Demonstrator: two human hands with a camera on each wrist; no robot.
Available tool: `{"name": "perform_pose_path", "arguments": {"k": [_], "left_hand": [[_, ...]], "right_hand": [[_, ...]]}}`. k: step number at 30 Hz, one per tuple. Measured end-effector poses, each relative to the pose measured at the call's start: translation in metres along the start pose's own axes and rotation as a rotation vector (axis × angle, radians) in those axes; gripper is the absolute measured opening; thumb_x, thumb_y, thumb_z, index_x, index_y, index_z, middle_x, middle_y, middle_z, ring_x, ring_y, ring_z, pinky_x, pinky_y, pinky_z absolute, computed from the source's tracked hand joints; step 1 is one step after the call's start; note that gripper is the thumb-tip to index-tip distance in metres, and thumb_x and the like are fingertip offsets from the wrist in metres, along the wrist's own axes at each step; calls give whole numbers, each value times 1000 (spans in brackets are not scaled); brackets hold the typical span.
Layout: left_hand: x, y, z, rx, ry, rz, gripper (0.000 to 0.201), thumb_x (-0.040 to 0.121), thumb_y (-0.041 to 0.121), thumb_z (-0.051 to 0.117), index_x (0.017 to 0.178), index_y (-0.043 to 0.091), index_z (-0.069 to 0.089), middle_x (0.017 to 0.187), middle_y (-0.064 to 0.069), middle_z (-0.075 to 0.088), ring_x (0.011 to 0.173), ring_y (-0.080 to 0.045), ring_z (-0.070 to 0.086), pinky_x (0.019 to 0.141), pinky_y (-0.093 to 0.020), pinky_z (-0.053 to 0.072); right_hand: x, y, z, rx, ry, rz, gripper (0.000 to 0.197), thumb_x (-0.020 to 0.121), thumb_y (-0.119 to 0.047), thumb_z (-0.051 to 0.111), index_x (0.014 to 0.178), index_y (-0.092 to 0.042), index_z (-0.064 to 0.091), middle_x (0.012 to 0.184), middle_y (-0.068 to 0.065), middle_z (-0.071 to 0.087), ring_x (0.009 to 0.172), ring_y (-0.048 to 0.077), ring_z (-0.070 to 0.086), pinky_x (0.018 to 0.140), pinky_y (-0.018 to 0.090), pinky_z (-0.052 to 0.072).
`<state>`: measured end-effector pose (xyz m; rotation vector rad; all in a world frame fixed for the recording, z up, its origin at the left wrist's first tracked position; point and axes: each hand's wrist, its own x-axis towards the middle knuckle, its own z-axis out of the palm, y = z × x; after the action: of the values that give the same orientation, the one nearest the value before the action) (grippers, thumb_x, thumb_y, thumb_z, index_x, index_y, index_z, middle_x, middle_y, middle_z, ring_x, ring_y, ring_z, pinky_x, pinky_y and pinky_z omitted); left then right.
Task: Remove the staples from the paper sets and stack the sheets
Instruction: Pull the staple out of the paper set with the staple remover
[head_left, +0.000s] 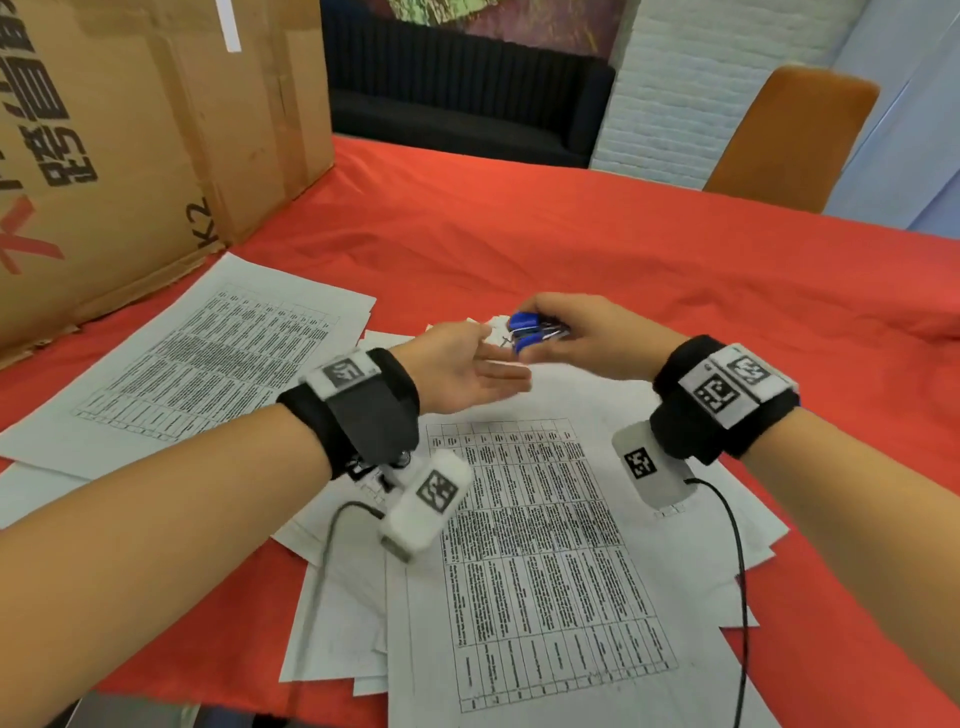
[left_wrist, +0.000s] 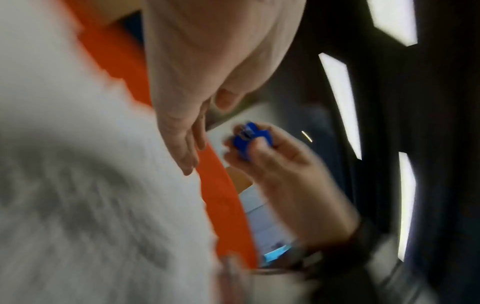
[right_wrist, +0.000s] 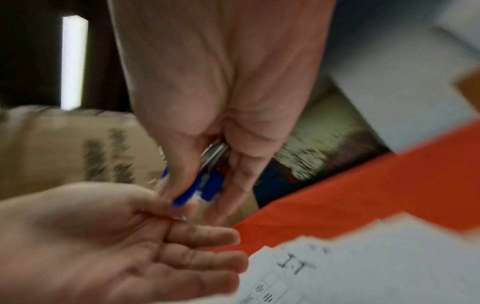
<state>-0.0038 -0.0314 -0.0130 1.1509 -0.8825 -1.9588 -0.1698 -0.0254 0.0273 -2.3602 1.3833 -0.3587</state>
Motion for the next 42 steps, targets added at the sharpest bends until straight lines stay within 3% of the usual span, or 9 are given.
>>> {"name": "perform_pose_path", "arguments": {"k": [6,9,12,16,23,27,34,39,42], "left_hand": [[2,-10,-17,-412,39,-126,29,102,5,29,90,-9,53,86,-23,59,76,-27,59,70,-33,57],[8,-13,-36,178,161,-59,16,96,8,48,81,3,54,69,-6,50,56,-13,45,46,-20,41],[15,-14,-40,1029,169,77,20,85,21,66,76,6,56,64,-6,48,55,-18,42,53,-27,34],[11,-16,-26,1471,80,60,30,81,37,71,85,16,50,77,-2,44,64,-16,39,54,-23,28],[18,-16,-26,1654,5,43,39,83,46,65,97,12,54,90,-7,48,77,-20,43,56,-23,30],[19,-19,-24,1692,17,32,58,82,52,63,118,8,50,101,-4,55,90,-22,53,72,-27,41],[22,-22,-23,1746,-34,39,53,83,52,62,115,16,39,101,-5,57,93,-25,60,82,-37,49],[21,-22,-26,1750,-118,92,40,85,47,62,104,20,39,100,-6,57,90,-25,57,81,-36,47],[22,-22,-25,1760,-112,98,44,86,46,62,112,16,43,103,-5,55,89,-22,52,80,-34,44]], "right_hand": [[16,-11,12,-317,-33,-73,36,87,-22,67,117,-5,56,116,10,59,105,25,55,89,32,42],[20,2,16,-385,-119,94,38,85,-25,70,117,-9,59,117,7,60,106,24,58,88,31,46],[22,6,40,-531,-283,124,40,84,-26,70,121,-13,60,119,6,60,109,24,56,94,37,47],[29,2,49,-613,-352,113,39,86,-22,68,122,-10,59,119,7,59,108,26,57,93,40,49],[34,-2,58,-725,-416,81,28,90,-20,61,114,-7,62,114,9,62,99,26,62,85,38,53],[33,-3,58,-742,-413,65,25,91,-18,57,112,-6,62,111,10,61,95,27,62,82,39,54],[30,1,57,-708,-424,66,26,93,-22,54,113,-7,59,112,8,56,97,26,60,83,38,52],[35,-7,60,-764,-473,46,22,96,-16,51,115,-12,61,83,-2,47,65,12,47,57,24,38],[36,-5,60,-761,-455,57,17,94,-18,51,106,-11,60,90,1,55,66,15,49,54,24,39]]}}
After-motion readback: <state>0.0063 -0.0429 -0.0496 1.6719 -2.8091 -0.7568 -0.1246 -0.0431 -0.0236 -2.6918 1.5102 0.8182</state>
